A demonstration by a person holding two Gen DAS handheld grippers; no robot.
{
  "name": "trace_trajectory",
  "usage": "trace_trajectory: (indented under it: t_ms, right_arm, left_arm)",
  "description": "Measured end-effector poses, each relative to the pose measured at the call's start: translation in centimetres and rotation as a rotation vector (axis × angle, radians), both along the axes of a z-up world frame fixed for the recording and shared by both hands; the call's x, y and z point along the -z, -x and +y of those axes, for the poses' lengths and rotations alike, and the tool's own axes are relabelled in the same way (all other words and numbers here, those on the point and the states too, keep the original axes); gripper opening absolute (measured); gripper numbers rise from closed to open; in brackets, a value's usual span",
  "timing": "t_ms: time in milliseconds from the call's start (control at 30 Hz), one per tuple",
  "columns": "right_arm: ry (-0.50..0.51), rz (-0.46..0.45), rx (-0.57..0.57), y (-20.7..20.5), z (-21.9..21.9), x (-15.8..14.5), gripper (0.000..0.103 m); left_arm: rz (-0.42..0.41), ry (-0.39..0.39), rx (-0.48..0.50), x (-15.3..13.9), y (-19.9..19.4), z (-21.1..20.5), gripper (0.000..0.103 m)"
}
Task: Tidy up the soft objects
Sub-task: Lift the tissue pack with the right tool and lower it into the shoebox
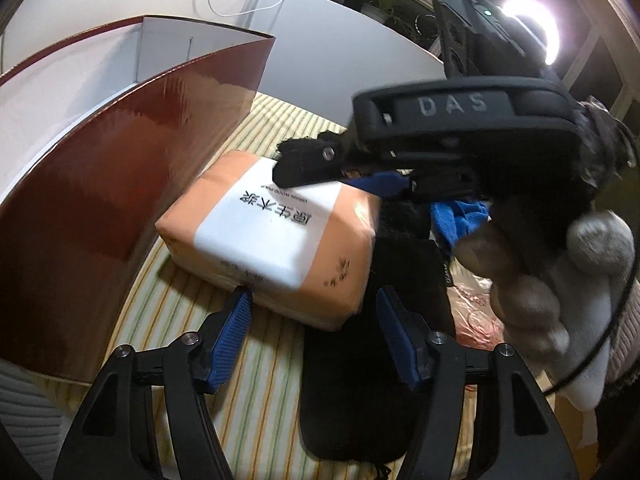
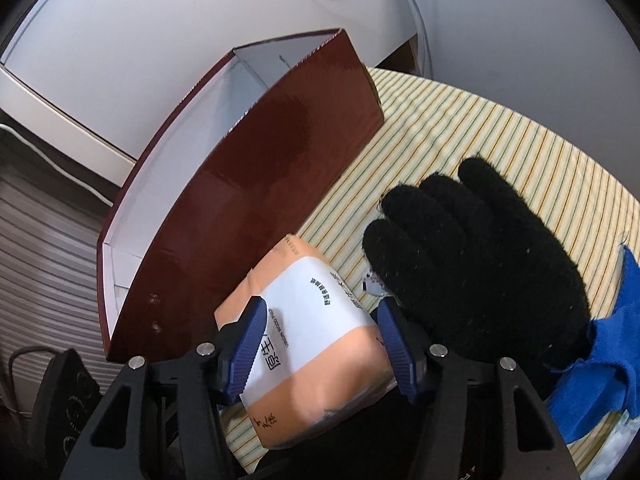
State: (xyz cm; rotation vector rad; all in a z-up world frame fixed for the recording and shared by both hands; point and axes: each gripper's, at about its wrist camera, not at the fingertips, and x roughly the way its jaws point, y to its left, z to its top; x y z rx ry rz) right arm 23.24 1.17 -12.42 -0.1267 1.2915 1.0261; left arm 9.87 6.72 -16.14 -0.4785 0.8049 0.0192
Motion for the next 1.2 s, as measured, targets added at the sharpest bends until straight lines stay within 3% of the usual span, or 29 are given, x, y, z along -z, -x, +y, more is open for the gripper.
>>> trace_trajectory:
  t_ms: [200, 500, 900, 1200]
  right_arm:
    - [0.005, 0.014, 0.011, 0.3, -0.7, 0.3, 0.049]
    - [-0.012, -0.009, 0.034, 1.6, -2.7, -1.3, 0.046]
    - [-0.109, -0.134, 0.044, 4.7, -4.3, -8.3, 0.042]
    - [-0.198, -0.207, 0.005, 6.7, -0.4, -12.4, 0.042]
  left_arm:
    - [-0.003, -0.042, -0.005, 0.1, -0.5, 0.3, 0.053]
    - [-0.054, -0.070, 0.012, -1.7, 0.6, -0.5, 0.052]
    - [-0.200, -0.151, 0.013, -7.3, 3.6, -0.3, 0.052]
    - [-0.259, -0.219, -0.035, -10.3, 4.8, 3.9, 0.052]
